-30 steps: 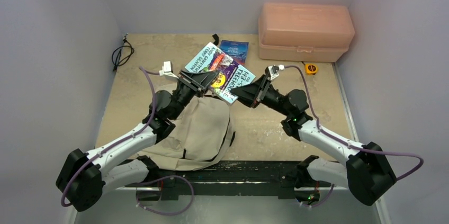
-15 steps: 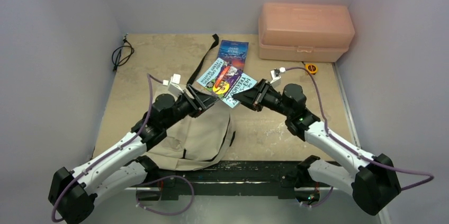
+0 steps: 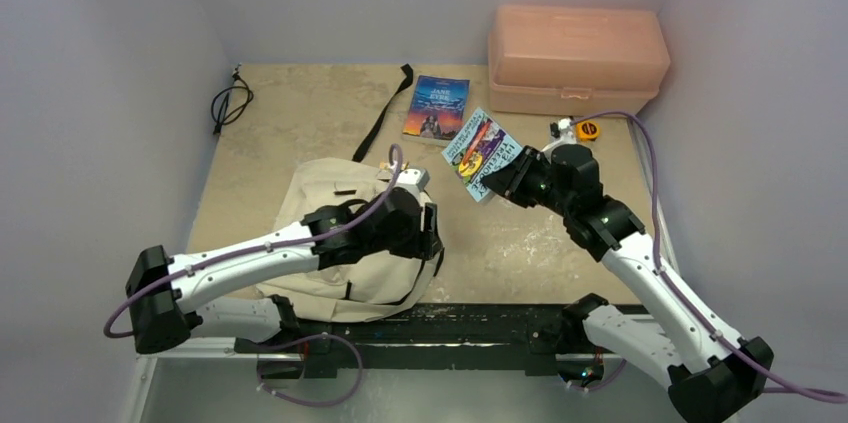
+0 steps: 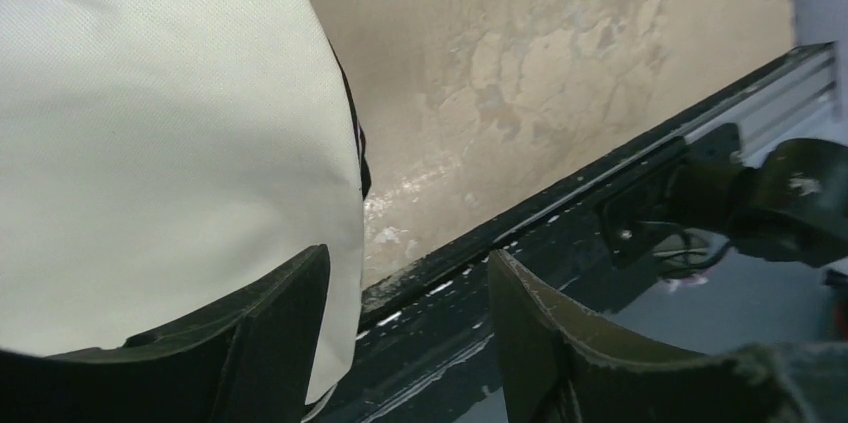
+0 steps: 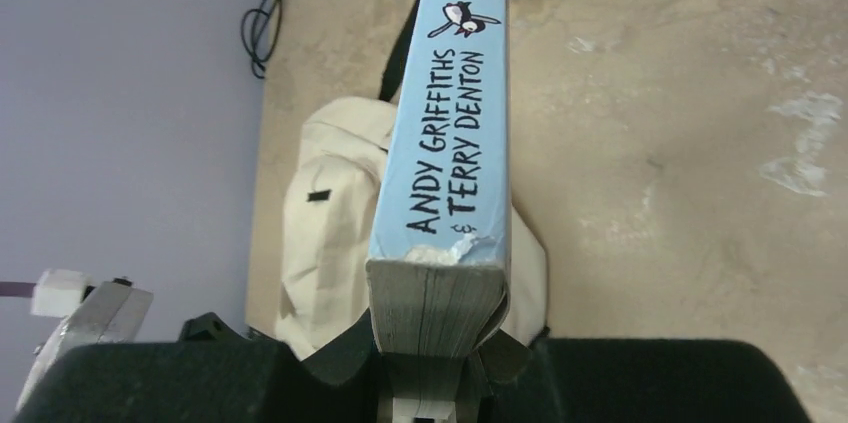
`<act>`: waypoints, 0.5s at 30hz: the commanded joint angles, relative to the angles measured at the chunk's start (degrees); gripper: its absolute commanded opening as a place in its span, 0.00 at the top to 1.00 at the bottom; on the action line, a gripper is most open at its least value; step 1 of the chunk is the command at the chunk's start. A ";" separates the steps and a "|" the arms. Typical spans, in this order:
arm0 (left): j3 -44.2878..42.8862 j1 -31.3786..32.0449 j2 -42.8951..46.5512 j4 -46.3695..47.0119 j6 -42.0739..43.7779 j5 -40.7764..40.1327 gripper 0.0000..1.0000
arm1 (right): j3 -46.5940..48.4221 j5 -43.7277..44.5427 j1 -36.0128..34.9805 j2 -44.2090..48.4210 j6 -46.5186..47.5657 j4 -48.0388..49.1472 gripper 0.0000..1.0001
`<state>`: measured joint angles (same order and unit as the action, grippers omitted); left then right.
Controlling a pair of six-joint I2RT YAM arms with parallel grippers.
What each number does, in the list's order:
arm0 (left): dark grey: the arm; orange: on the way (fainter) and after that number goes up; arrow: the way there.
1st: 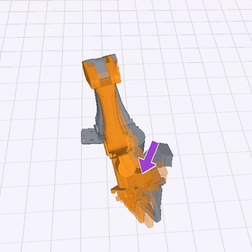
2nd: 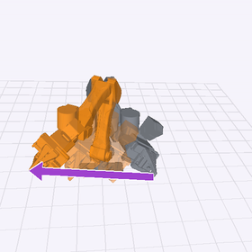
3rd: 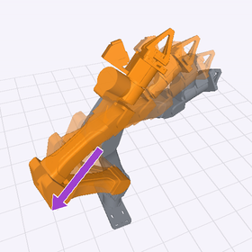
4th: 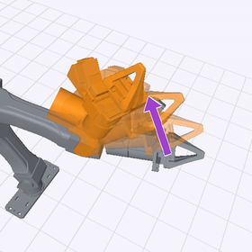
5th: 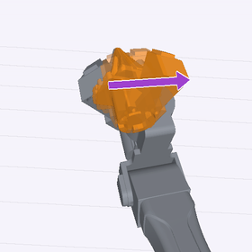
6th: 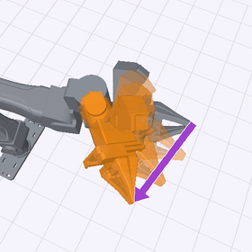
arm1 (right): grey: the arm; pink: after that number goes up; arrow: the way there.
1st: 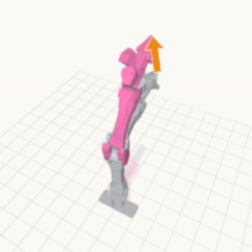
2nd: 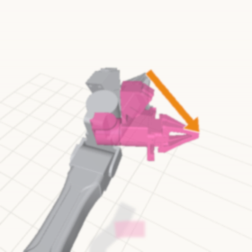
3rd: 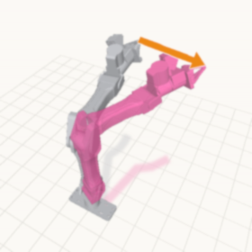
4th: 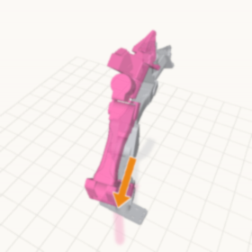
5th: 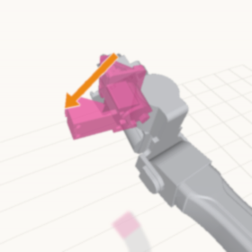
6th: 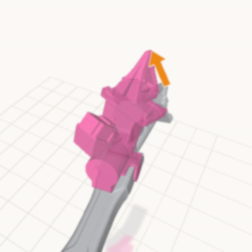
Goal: Pack the student bag
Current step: Pick up the book from the center of the board, then place the book in the student bag.
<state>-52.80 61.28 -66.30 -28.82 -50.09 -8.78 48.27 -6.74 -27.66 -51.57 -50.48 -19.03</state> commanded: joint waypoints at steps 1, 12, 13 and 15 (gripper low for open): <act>-6.76 3.12 -6.08 -8.73 6.83 -9.04 0.44 | 2.88 2.62 0.17 3.24 5.74 -3.12 1.00; -7.50 4.51 -10.58 -12.06 7.12 -11.55 0.56 | 3.43 1.94 0.24 3.85 8.77 -5.54 1.00; -7.50 4.54 -10.94 -11.97 7.09 -11.27 0.56 | 3.47 1.79 0.20 3.85 9.04 -5.53 1.00; -7.62 4.55 -11.36 -11.60 7.36 -10.71 0.56 | 3.59 1.22 0.19 3.70 9.31 -5.42 1.00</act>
<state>-58.70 65.45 -76.58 -40.12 -43.90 -18.81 48.27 -5.45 -27.64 -49.04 -43.44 -28.25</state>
